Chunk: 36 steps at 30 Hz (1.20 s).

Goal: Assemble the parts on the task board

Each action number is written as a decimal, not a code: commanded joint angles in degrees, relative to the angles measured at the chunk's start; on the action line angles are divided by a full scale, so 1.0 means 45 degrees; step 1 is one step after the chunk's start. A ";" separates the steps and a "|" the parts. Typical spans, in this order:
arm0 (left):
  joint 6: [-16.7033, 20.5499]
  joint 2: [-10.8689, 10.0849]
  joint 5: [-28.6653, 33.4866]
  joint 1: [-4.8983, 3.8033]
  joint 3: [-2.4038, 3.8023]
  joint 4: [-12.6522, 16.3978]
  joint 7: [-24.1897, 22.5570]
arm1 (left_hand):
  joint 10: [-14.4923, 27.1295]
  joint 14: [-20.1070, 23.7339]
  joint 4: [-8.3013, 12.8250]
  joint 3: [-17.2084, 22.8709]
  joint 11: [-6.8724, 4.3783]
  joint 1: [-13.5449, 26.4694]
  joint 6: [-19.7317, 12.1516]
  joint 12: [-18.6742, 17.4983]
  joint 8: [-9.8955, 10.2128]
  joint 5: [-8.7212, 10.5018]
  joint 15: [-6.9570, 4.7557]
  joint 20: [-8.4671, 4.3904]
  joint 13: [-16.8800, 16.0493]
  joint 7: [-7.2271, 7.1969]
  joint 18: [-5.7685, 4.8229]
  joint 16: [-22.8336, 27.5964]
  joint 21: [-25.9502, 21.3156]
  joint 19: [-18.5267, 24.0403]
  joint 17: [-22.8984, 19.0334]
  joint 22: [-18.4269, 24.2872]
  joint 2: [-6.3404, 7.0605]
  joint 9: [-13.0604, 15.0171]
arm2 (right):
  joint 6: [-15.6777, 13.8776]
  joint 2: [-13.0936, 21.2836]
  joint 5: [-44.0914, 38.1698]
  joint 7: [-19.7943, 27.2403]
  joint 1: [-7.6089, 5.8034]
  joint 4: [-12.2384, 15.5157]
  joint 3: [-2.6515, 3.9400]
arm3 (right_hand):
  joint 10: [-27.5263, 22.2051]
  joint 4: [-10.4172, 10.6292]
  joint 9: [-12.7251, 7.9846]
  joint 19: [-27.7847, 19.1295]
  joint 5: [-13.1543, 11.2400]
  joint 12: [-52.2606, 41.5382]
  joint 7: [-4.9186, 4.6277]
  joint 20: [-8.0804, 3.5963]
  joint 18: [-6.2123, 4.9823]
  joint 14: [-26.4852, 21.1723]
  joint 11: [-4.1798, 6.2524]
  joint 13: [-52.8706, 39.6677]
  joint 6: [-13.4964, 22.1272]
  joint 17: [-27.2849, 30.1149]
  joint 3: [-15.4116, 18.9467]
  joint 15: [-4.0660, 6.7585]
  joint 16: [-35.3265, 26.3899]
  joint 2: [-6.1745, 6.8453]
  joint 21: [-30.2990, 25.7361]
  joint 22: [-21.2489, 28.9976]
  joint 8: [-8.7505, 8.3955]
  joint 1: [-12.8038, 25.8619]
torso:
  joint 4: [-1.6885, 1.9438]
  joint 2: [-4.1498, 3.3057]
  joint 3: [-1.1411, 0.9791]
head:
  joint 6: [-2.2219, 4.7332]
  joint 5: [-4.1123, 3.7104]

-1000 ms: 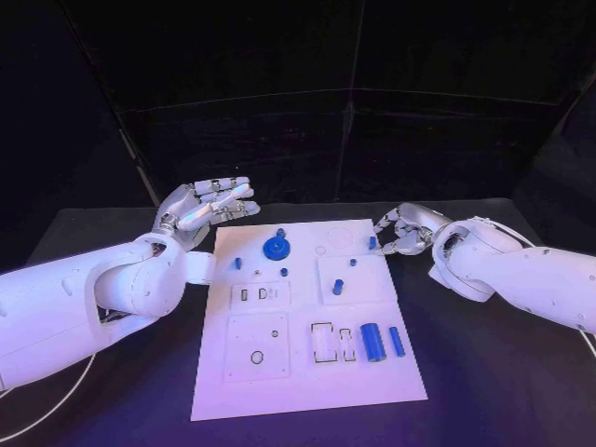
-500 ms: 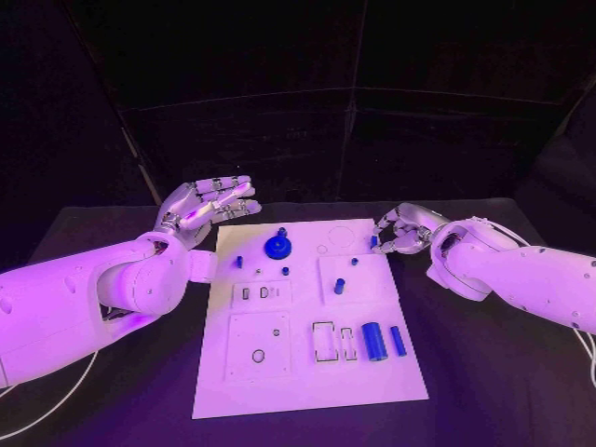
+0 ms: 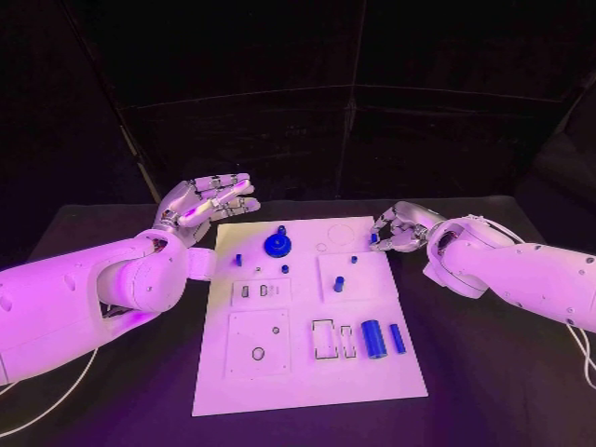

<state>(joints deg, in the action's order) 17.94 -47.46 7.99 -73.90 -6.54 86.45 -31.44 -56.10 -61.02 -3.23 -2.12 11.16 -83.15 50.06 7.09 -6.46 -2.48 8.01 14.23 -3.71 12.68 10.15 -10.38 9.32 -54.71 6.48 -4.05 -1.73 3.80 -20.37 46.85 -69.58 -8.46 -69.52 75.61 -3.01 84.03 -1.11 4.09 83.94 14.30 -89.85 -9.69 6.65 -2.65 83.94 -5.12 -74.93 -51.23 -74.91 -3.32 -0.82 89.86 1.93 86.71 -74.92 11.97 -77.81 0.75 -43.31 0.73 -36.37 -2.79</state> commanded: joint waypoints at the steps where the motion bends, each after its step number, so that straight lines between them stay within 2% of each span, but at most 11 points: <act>1: -0.0152 0.0013 -0.0013 -0.0013 0.0012 -0.0002 -0.0051 | -0.0024 -0.0121 0.0090 -0.0019 -0.0007 0.0042 -0.0052 -0.0048 0.0065 -0.0040 0.0006 -0.0014 0.0002 0.0432 0.0050 0.0082 -0.0048 -0.0079 -0.0005 0.0016 -0.0118 0.0004 | 0.0122 -0.0027 0.0053 0.0115 -0.0017 -0.0011 0.0007 | 0.1326 0.0056 0.0003 0.0663 -0.0071 -0.0033 0.0008 0.0002 0.0248 0.1346 0.0059 -0.3349 -0.0162 -0.3354 -0.0040 0.0036 0.0031 -0.0193 0.0061 -0.1809 0.0033 -0.0045 | -0.0005 0.0003 0.0002 | -0.0012 0.0006; 11: -0.0160 0.0015 -0.0013 -0.0012 0.0012 -0.0007 -0.0050 | -0.0024 -0.0121 0.0097 -0.0032 -0.0006 0.0055 -0.0050 -0.0057 0.0075 -0.0040 0.0007 -0.0013 0.0003 0.0433 0.0050 0.0096 -0.0061 -0.0085 -0.0008 0.0019 -0.0134 0.0005 | 0.0089 -0.0046 0.0054 0.0080 -0.0014 -0.0060 0.0007 | 0.1326 0.0031 -0.0014 0.0661 -0.0196 -0.0033 0.0124 -0.0066 0.0248 0.1346 0.0161 -0.3349 -0.0682 -0.3354 -0.0216 0.0118 0.0031 -0.0452 0.0070 -0.1820 -0.0003 -0.0152 | -0.0004 0.0007 0.0001 | -0.0016 0.0020; 13: -0.0165 0.0015 -0.0013 -0.0012 0.0012 -0.0010 -0.0049 | -0.0024 -0.0121 0.0097 -0.0032 -0.0006 0.0055 -0.0050 -0.0057 0.0075 -0.0040 0.0007 -0.0013 0.0003 0.0433 0.0050 0.0096 -0.0061 -0.0085 -0.0008 0.0019 -0.0134 0.0005 | 0.0054 -0.0057 0.0054 0.0084 -0.0014 -0.0062 0.0007 | 0.1326 -0.0026 -0.0039 0.0662 -0.0758 -0.0033 0.0157 -0.0110 0.0250 0.1346 0.0203 -0.3349 -0.0807 -0.3354 -0.0385 0.0156 0.0031 -0.0599 0.0074 -0.1829 -0.0077 -0.0280 | -0.0007 0.0009 0.0001 | -0.0016 0.0023; 15: -0.0166 0.0014 -0.0013 -0.0012 0.0012 -0.0014 -0.0047 | -0.0024 -0.0121 0.0097 -0.0032 -0.0006 0.0055 -0.0050 -0.0057 0.0075 -0.0040 0.0007 -0.0013 0.0003 0.0433 0.0050 0.0096 -0.0061 -0.0085 -0.0008 0.0019 -0.0134 0.0005 | -0.0012 -0.0070 0.0054 0.0091 -0.0014 -0.0058 0.0007 | 0.1326 -0.0048 -0.0051 0.0665 -0.0921 -0.0033 0.0170 -0.0122 0.0252 0.1346 0.0210 -0.3349 -0.0864 -0.3354 -0.0477 0.0171 0.0031 -0.0661 0.0079 -0.1838 -0.0127 -0.0319 | -0.0008 0.0009 -0.0003 | -0.0022 0.0043; 23: -0.0168 0.0014 -0.0013 -0.0012 0.0012 -0.0017 -0.0044 | -0.0024 -0.0121 0.0097 -0.0032 -0.0006 0.0055 -0.0050 -0.0057 0.0075 -0.0040 0.0007 -0.0013 0.0003 0.0433 0.0050 0.0096 -0.0061 -0.0085 -0.0008 0.0019 -0.0134 0.0005 | -0.0577 -0.0087 0.0054 0.0118 -0.0013 -0.0023 0.0008 | 0.1326 -0.0118 -0.0046 0.0670 -0.0938 -0.0033 0.0257 -0.0170 0.0256 0.1346 0.0285 -0.3349 -0.1153 -0.3354 -0.0848 0.0228 0.0031 -0.0969 0.0088 -0.1857 -0.0191 -0.0469 | -0.0003 0.0012 0.0001 | -0.0028 0.0063; 28: -0.0165 0.0012 -0.0013 -0.0010 0.0012 -0.0017 -0.0043 | -0.0024 -0.0121 0.0097 -0.0032 -0.0006 0.0055 -0.0050 -0.0057 0.0075 -0.0040 0.0007 -0.0013 0.0003 0.0433 0.0050 0.0096 -0.0061 -0.0085 -0.0008 0.0019 -0.0134 0.0005 | -0.0978 -0.0039 0.0054 0.0220 -0.0013 0.0123 0.0009 | 0.1326 -0.0173 -0.0043 0.0688 -0.0913 -0.0033 0.0298 -0.0200 0.0264 0.1346 0.0324 -0.3349 -0.1278 -0.3354 -0.1016 0.0262 0.0031 -0.1057 0.0106 -0.1898 -0.0222 -0.0524 | -0.0004 0.0010 -0.0004 | -0.0032 0.0072; 32: -0.0156 0.0001 -0.0013 -0.0009 0.0012 -0.0003 -0.0044 | -0.0024 -0.0121 0.0097 -0.0032 -0.0006 0.0055 -0.0050 -0.0057 0.0075 -0.0040 0.0007 -0.0013 0.0003 0.0433 0.0050 0.0096 -0.0061 -0.0085 -0.0008 0.0019 -0.0134 0.0005 | -0.1266 0.0178 0.0041 0.0229 -0.0016 0.0586 0.0013 | 0.1326 -0.0183 -0.0043 0.0699 -0.0905 -0.0033 0.0303 -0.0208 0.0270 0.1346 0.0331 -0.3349 -0.1303 -0.3354 -0.1047 0.0269 0.0031 -0.1059 0.0117 -0.1921 -0.0233 -0.0520 | -0.0008 0.0034 0.0014 | -0.0007 0.0091; 36: -0.0144 -0.0016 -0.0013 -0.0010 0.0012 0.0017 -0.0046 | -0.0024 -0.0121 0.0097 -0.0032 -0.0006 0.0055 -0.0050 -0.0057 0.0075 -0.0040 0.0007 -0.0013 0.0003 0.0433 0.0050 0.0096 -0.0061 -0.0085 -0.0008 0.0019 -0.0134 0.0005 | -0.1512 0.0492 -0.0004 0.0089 -0.0026 0.1401 0.0021 | 0.1326 -0.0159 -0.0048 0.0707 -0.0883 -0.0033 0.0303 -0.0222 0.0274 0.1346 0.0334 -0.3349 -0.1340 -0.3354 -0.1046 0.0278 0.0031 -0.0984 0.0124 -0.1938 -0.0275 -0.0416 | -0.0014 0.0053 0.0027 | 0.0011 0.0125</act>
<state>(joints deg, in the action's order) 17.90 -47.51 7.99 -73.88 -6.54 86.41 -31.41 -56.10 -61.02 -3.07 -2.28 11.16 -82.93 50.06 7.09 -6.46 -2.48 8.01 14.23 -3.71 12.68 10.16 -10.15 9.32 -54.71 6.48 -4.06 -1.94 3.80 -24.37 48.87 -69.38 -8.15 -69.49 80.84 -2.97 84.03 -1.93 3.80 84.16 9.92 -89.85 -8.33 6.01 -1.73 83.94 -3.87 -74.92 -56.98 -74.94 -7.77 0.02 89.86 -2.44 86.97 -74.91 10.74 -80.23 0.71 -43.15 0.76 -36.38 -2.32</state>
